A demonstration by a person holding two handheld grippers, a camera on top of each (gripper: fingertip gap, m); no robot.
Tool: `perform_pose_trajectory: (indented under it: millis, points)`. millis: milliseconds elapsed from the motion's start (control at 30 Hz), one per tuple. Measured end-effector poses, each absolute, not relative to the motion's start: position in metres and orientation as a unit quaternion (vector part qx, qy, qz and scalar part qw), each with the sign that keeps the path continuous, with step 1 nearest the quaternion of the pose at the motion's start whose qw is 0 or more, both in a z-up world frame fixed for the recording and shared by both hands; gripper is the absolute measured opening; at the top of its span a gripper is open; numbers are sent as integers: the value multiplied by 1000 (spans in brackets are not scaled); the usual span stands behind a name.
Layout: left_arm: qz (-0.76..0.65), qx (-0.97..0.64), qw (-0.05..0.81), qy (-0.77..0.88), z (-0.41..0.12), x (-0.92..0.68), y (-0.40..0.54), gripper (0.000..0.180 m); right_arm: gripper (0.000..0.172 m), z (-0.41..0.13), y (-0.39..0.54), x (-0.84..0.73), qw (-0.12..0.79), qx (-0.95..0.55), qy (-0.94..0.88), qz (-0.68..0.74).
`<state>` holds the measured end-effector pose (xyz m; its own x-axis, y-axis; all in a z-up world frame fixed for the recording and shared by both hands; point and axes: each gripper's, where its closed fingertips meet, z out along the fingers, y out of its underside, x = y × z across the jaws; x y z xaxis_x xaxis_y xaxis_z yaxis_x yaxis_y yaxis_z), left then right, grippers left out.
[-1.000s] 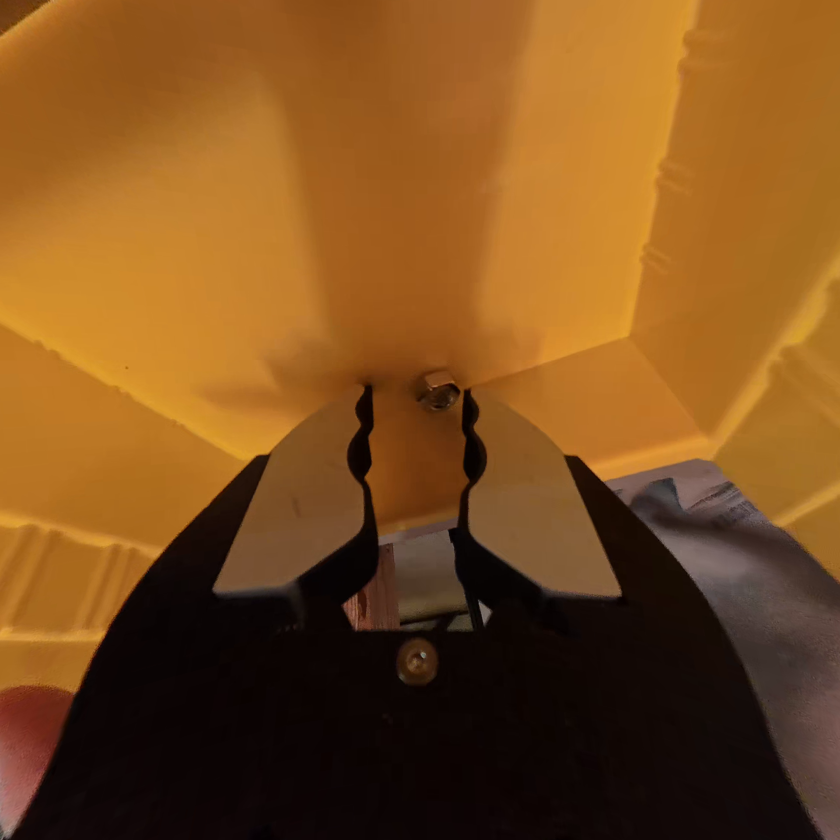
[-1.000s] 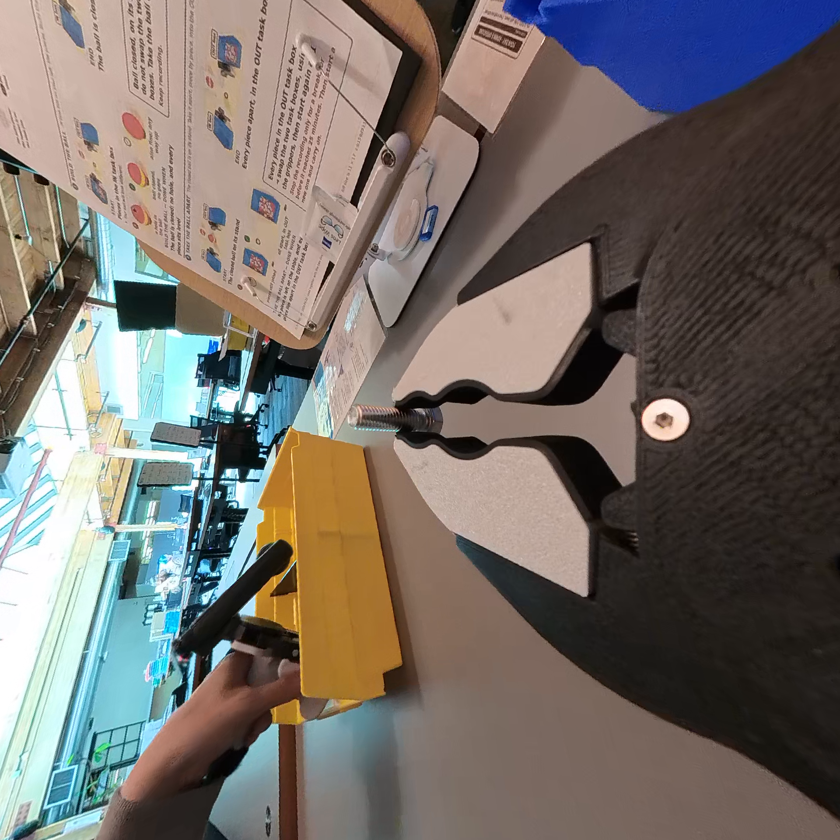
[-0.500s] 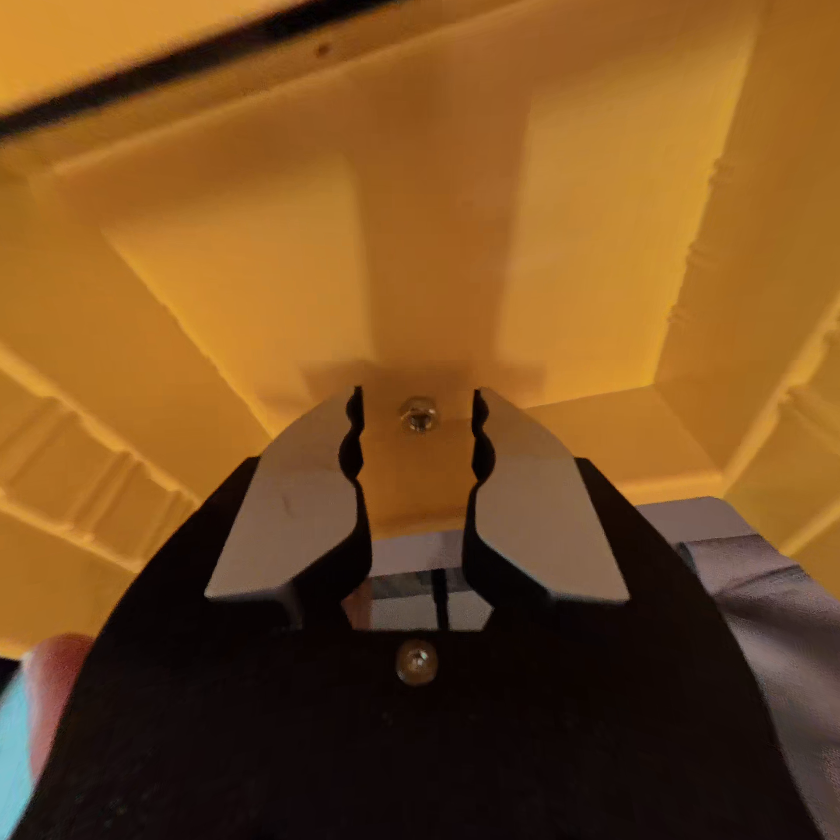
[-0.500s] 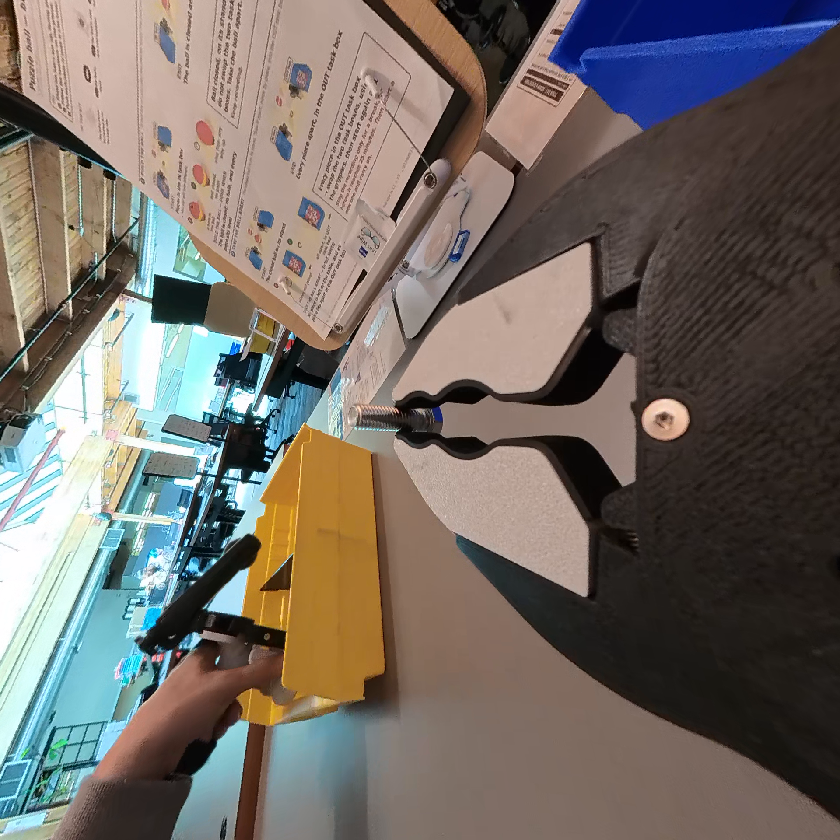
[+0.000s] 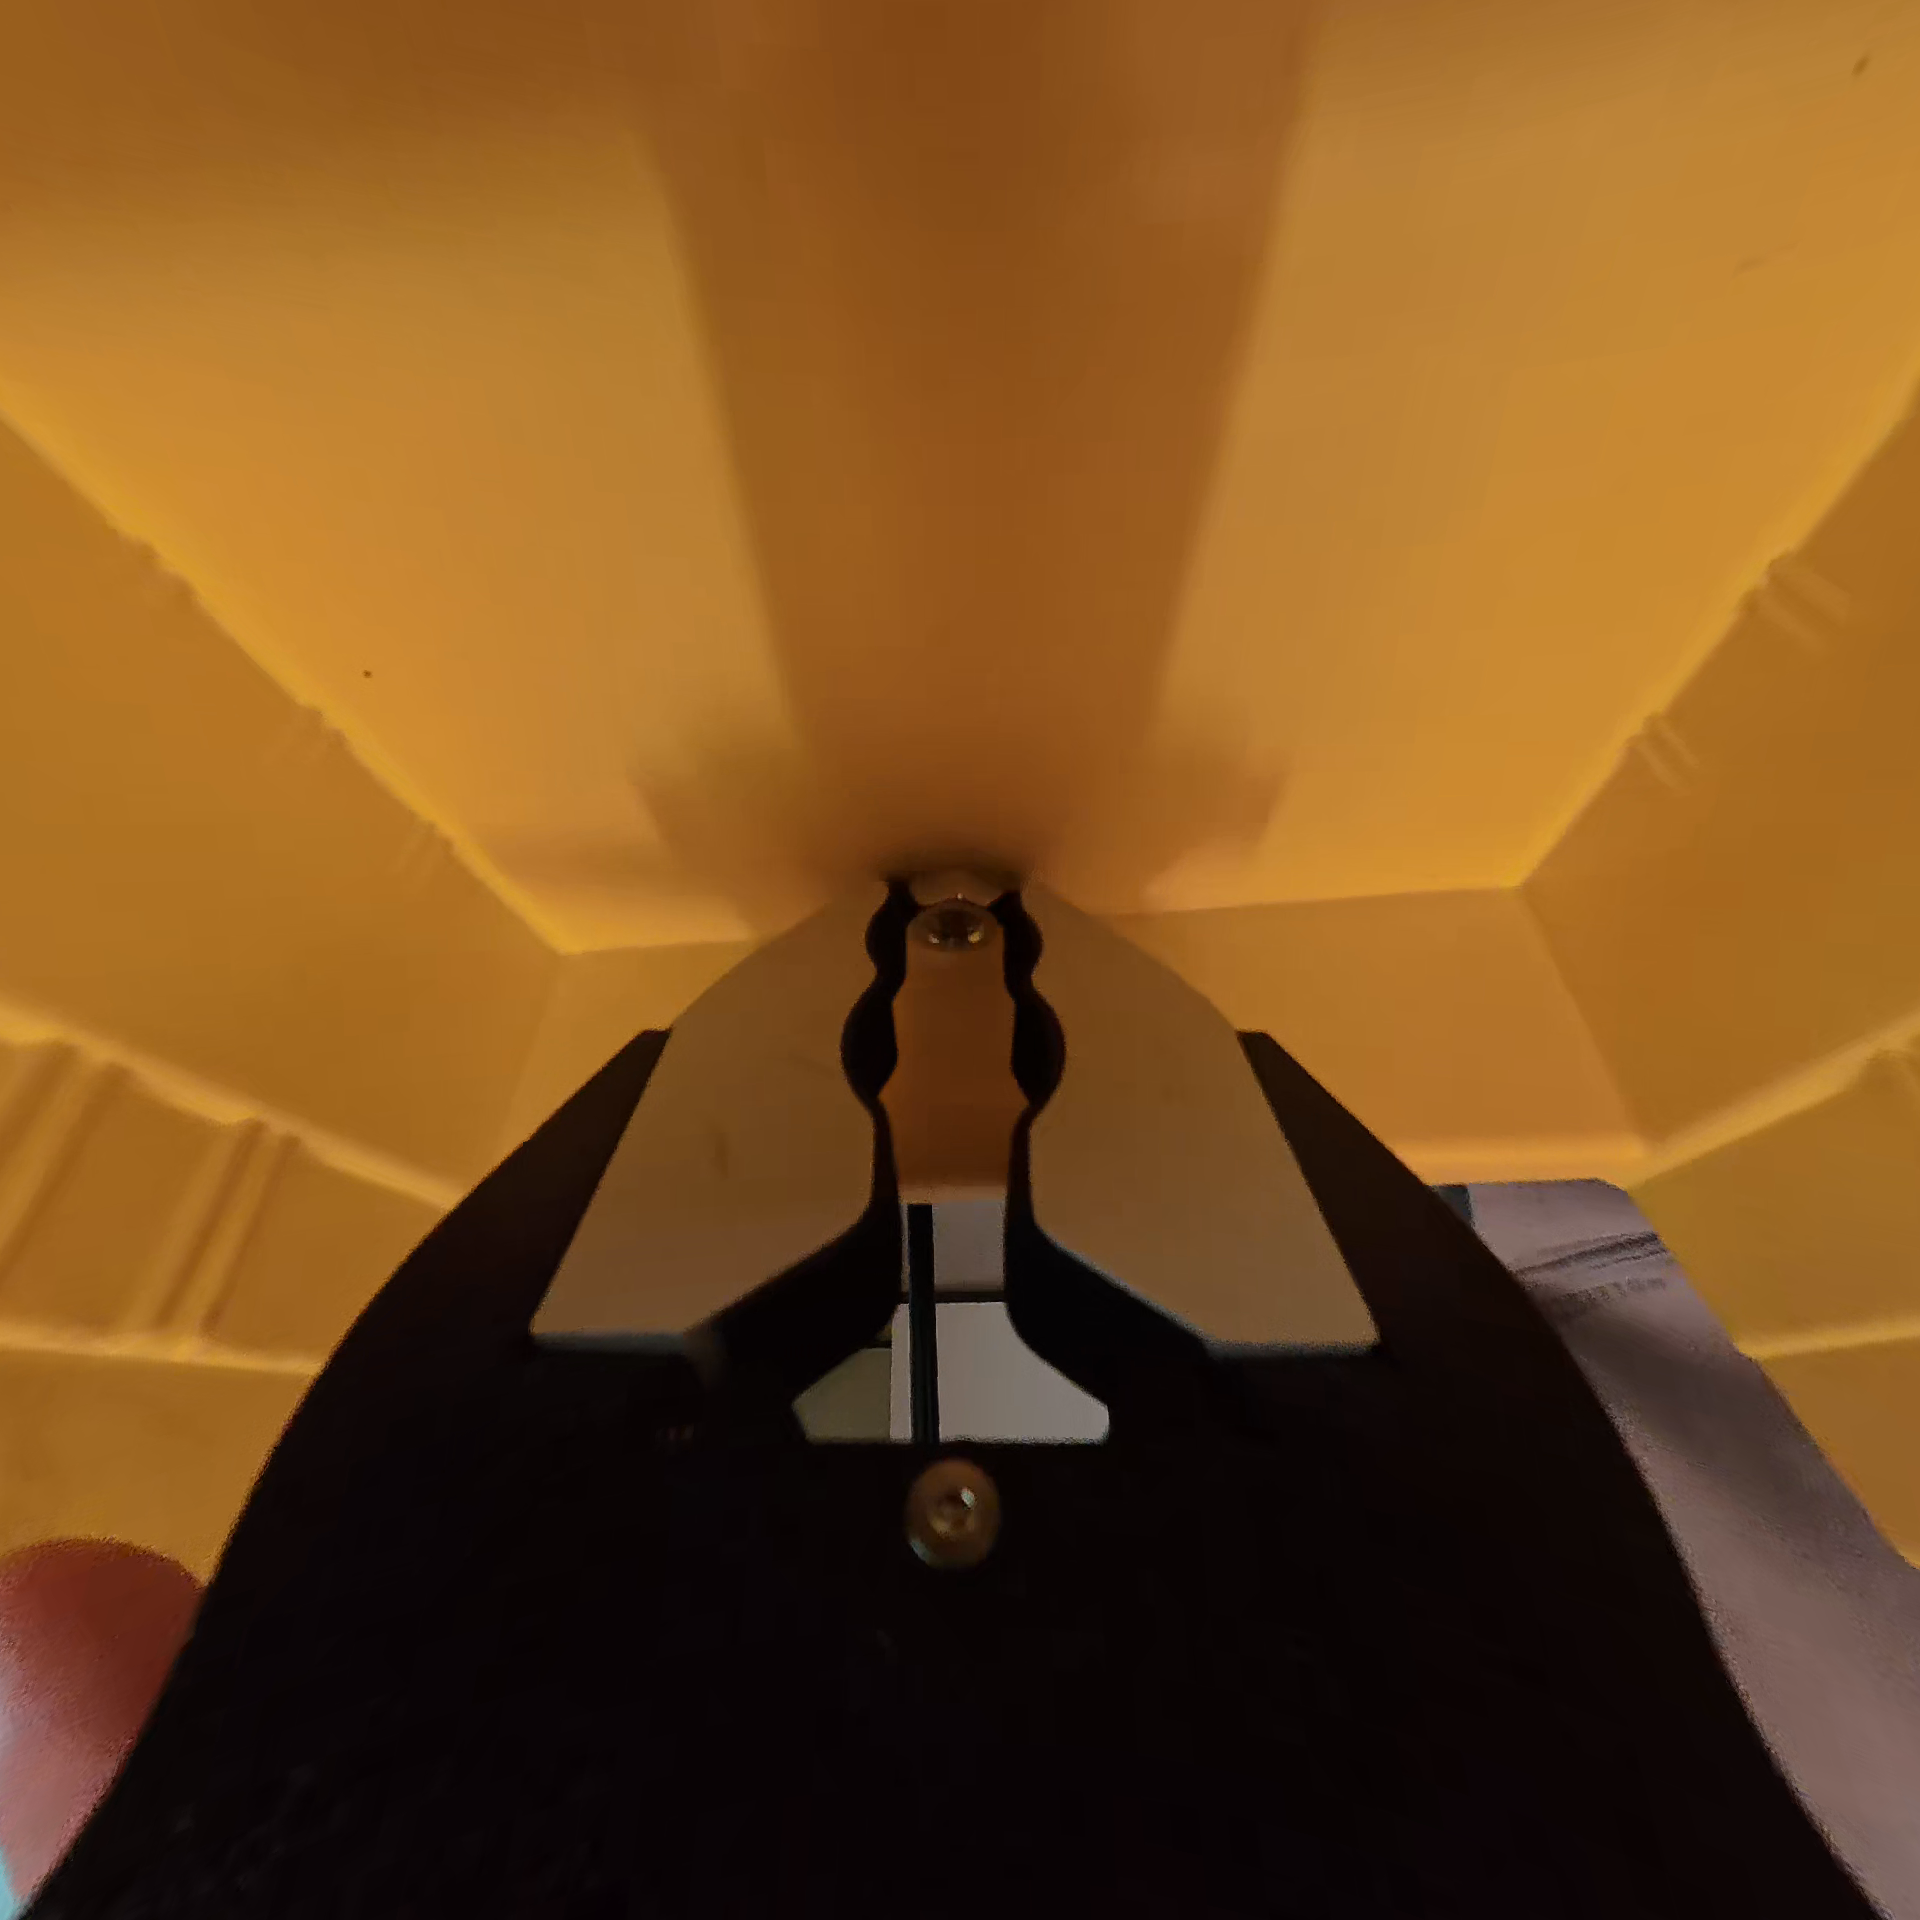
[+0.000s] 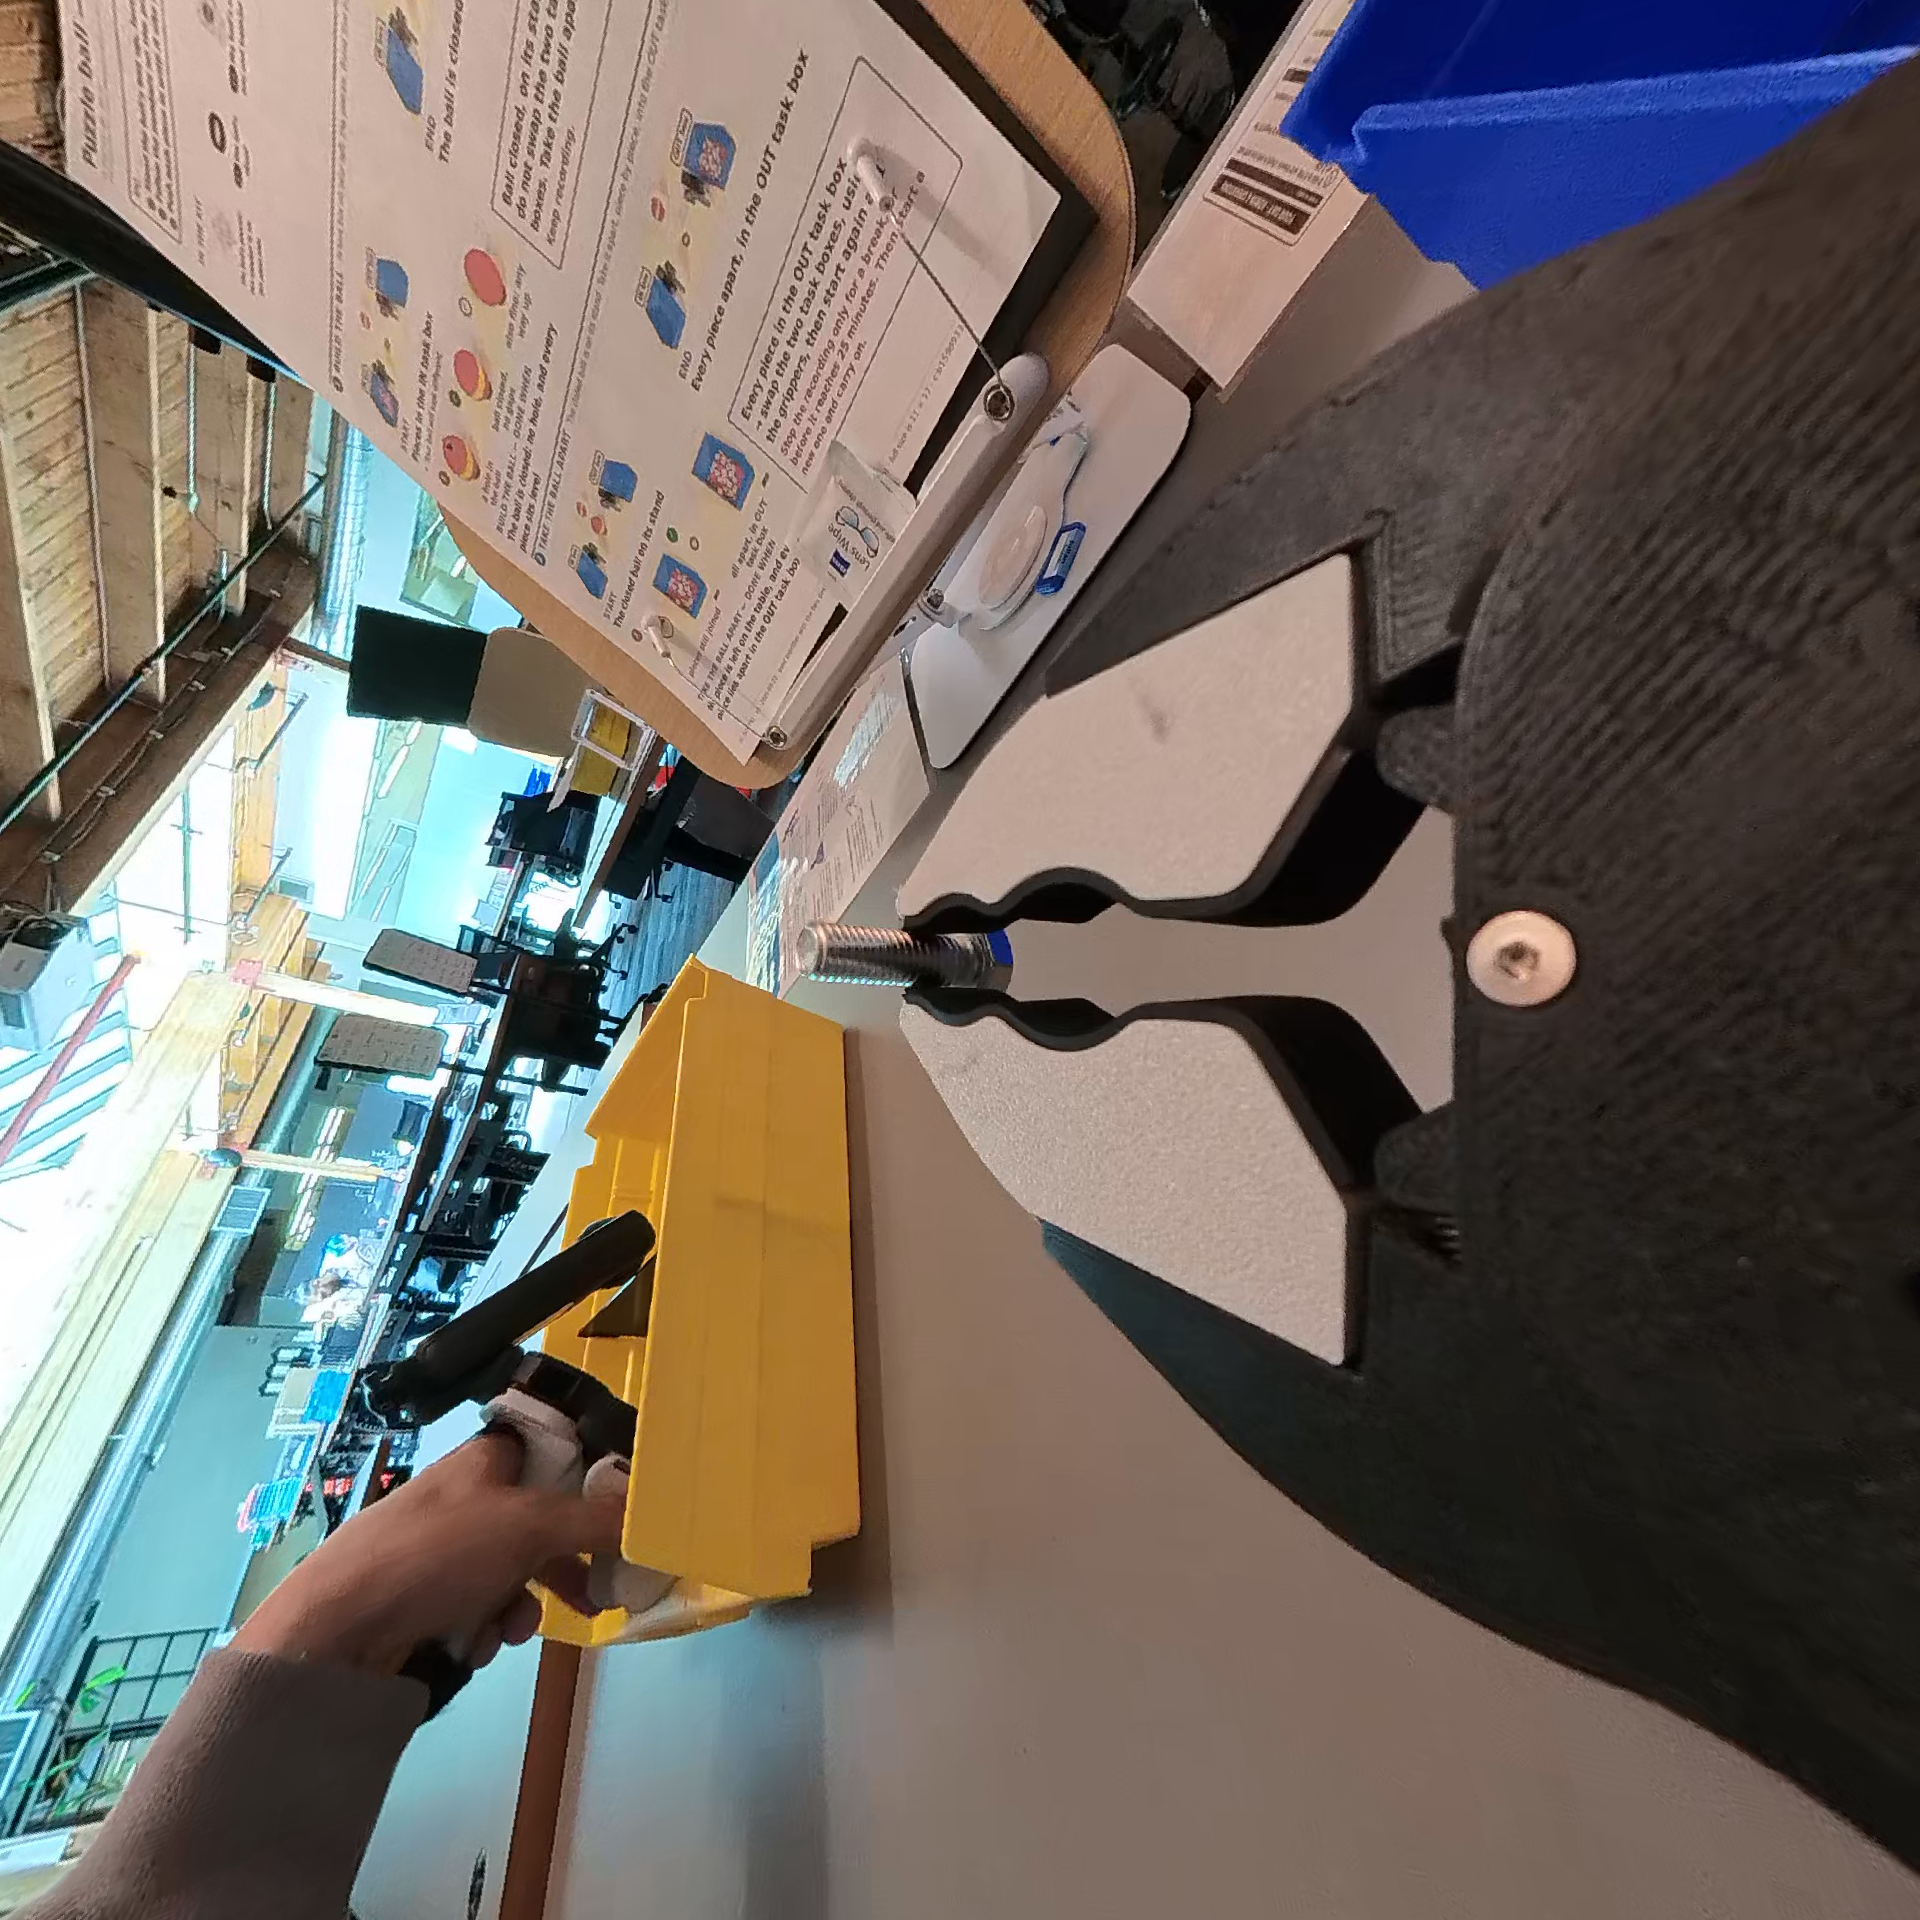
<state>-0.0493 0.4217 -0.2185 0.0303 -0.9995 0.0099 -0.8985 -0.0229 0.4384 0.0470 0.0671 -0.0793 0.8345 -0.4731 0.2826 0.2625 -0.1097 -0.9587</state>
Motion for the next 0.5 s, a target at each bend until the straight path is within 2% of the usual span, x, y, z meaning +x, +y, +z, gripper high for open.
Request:
perform_pose_trajectory:
  millis: [333,500]
  points:
    - [-108,661,121,-732,-213,-36,419,16,9,-81,67,47,656,-695,69,-286]
    - [-23,642,22,-766,-145,-4,406,16,9,-79,63,50,657,-690,79,-293]
